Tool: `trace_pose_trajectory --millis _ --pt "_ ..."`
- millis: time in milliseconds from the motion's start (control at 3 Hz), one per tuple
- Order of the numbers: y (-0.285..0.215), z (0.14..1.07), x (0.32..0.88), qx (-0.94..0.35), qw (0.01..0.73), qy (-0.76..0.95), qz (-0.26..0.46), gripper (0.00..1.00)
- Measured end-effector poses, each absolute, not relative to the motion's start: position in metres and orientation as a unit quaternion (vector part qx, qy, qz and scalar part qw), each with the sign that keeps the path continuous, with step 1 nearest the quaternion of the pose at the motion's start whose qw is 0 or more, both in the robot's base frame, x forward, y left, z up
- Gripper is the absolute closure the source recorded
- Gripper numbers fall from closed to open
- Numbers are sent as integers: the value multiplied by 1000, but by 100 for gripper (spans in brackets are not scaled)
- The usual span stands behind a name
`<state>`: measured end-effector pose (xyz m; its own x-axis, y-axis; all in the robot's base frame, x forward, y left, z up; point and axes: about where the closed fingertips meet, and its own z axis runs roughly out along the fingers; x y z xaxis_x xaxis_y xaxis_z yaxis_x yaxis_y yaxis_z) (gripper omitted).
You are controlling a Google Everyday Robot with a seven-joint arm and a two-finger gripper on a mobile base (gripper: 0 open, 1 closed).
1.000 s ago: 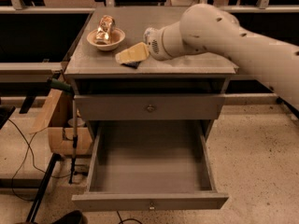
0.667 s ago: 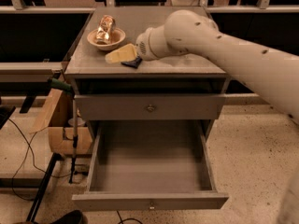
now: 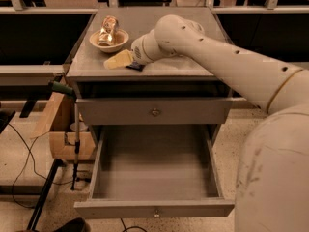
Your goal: Place rxbar blueberry into middle drawer
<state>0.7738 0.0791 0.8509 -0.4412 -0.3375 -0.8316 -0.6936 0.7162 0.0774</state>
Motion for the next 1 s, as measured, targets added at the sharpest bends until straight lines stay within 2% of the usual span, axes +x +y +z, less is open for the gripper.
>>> trace_pose_trajectory --millis 667,1000 --pt "56 825 799 -304 415 841 166 0" --pt "52 825 801 -302 413 844 160 27"
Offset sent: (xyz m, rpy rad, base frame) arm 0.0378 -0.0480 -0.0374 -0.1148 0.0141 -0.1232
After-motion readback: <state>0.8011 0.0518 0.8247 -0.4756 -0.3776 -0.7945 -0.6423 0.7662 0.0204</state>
